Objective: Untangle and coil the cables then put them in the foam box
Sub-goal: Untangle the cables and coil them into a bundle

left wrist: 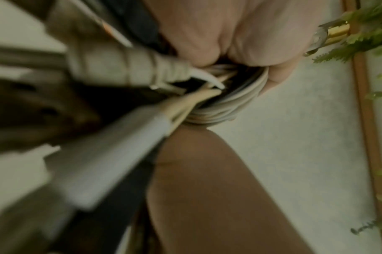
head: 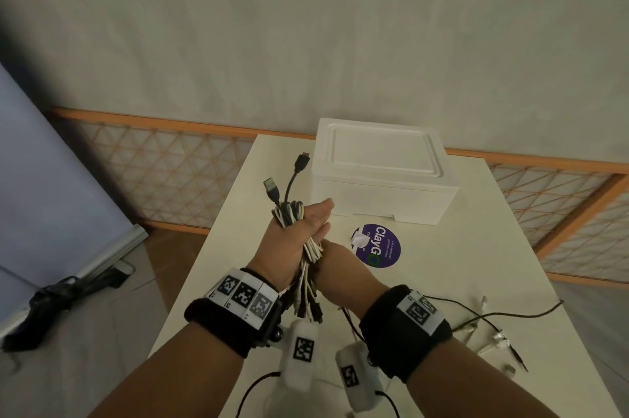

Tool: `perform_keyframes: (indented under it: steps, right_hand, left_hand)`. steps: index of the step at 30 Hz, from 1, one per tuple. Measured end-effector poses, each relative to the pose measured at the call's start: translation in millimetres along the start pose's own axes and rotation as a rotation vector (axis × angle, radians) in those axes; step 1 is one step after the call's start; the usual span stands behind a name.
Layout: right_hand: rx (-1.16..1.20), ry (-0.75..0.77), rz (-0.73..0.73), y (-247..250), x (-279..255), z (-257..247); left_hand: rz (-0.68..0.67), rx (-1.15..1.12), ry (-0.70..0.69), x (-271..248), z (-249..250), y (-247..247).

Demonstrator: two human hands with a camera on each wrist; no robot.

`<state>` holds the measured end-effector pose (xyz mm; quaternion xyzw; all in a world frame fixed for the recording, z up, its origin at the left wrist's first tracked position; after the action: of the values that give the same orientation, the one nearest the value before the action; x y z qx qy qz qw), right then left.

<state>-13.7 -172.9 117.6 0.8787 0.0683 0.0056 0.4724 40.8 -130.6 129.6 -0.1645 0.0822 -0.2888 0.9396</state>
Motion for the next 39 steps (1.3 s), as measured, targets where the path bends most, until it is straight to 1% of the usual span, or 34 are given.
perform_keyframes:
  steps: [1,2,3,4,5,6,8,9,10,11,12,14,15,16,17,18,19,20,21,23,24,25,26,27,28,29,30,31,33,35,36,37,39]
  right_hand:
    - [-0.020,0.000,0.019,-1,0,3]
    - [-0.105,-0.098,0.009,0,2,10]
    - [-0.148,-0.133,0.033,1,-1,9]
    - [-0.120,-0.181,0.045,-1,-3,13]
    - [-0.094,-0.261,0.000,-6,-5,19]
    - [-0.048,-0.308,-0.022,-11,-8,24]
    - [-0.032,-0.321,-0.070,-18,-11,23]
    - [-0.023,-0.326,-0.098,-21,-14,22]
    - [-0.039,-0.323,-0.126,-25,-17,22]
    - [-0.077,-0.305,-0.140,-29,-20,20]
    - [-0.128,-0.290,-0.154,-31,-23,19]
    - [-0.204,-0.268,-0.162,-34,-25,18]
    - [-0.234,-0.256,-0.162,-34,-27,17]
    - [-0.267,-0.243,-0.164,-31,-30,15]
    - [-0.299,-0.226,-0.162,-26,-33,14]
    - [-0.327,-0.199,-0.150,-20,-36,13]
    - [-0.353,-0.172,-0.135,-12,-39,10]
    - [-0.369,-0.140,-0.123,-4,-40,4]
    - [-0.377,-0.115,-0.111,4,-41,-1]
    - [-0.380,-0.072,-0.054,19,-40,-7]
    - [-0.369,-0.060,-0.021,27,-39,-9]
    - [-0.358,-0.057,0.006,34,-37,-10]
    - [-0.351,-0.049,0.032,41,-36,-9]
    - [-0.326,-0.045,0.063,47,-35,-7]
    - [-0.285,-0.037,0.098,54,-35,-5]
    - [-0.245,-0.019,0.136,60,-35,-4]
    - [-0.219,0.006,0.171,64,-34,-2]
    - [-0.199,0.030,0.198,66,-33,0]
    - [-0.157,0.081,0.268,71,-32,3]
    - [-0.114,0.116,0.339,79,-33,6]
    - [-0.084,0.121,0.356,81,-34,7]
    - [-0.041,0.112,0.354,82,-33,10]
    - [0.062,0.071,0.296,80,-29,16]
  left_hand:
    - [0.023,0.072,0.004,3,-5,5]
    - [0.040,0.186,0.007,6,-12,11]
    - [0.037,0.296,0.009,8,-18,14]
    - [0.050,0.386,0.020,9,-24,17]
    - [0.066,0.434,0.028,11,-29,20]
    - [0.100,0.507,0.021,11,-30,22]
    - [0.221,0.667,-0.009,11,-26,32]
    - [0.284,0.701,-0.020,13,-27,43]
    - [0.319,0.701,-0.017,13,-29,51]
    - [0.322,0.714,-0.015,14,-32,57]
    - [0.294,0.797,-0.030,15,-35,58]
    - [0.170,1.155,-0.065,14,-36,47]
    - [0.129,1.272,-0.051,13,-38,45]
    - [0.095,1.340,-0.036,14,-39,46]
    - [0.091,1.364,0.026,13,-41,52]
    - [0.082,1.483,0.001,15,-42,57]
    - [0.105,1.534,0.064,15,-43,67]
    - [0.087,1.577,0.115,15,-48,76]
    - [0.054,1.536,0.192,11,-51,80]
    - [0.009,1.478,0.241,7,-62,81]
    - [-0.036,1.435,0.237,5,-66,77]
    - [-0.089,1.337,0.237,1,-70,71]
    - [-0.141,1.216,0.204,0,-72,63]
    - [-0.153,1.019,0.221,-4,-71,56]
    - [-0.138,0.842,0.274,-10,-70,51]
    - [-0.127,0.728,0.348,-16,-71,48]
    - [-0.148,0.644,0.397,-22,-71,44]
    - [-0.200,0.596,0.420,-28,-69,37]
    - [-0.305,0.528,0.391,-35,-68,26]
    - [-0.388,0.575,0.371,-40,-60,13]
    - [-0.390,0.610,0.358,-42,-53,10]
    - [-0.391,0.643,0.336,-43,-49,6]
    - [-0.453,0.645,0.345,-48,-48,-2]
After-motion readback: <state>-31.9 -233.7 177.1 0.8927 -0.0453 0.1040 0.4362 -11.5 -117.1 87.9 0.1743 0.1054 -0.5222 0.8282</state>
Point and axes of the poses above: each hand's wrist, its own x-axis towards the middle knuckle, its own y-axis out of the back of the hand, z = x × y, the point moved 7 cm from there along x, towards the middle knuckle, and after that the axes turned 6 degrees about x, right-handed, at the moved point
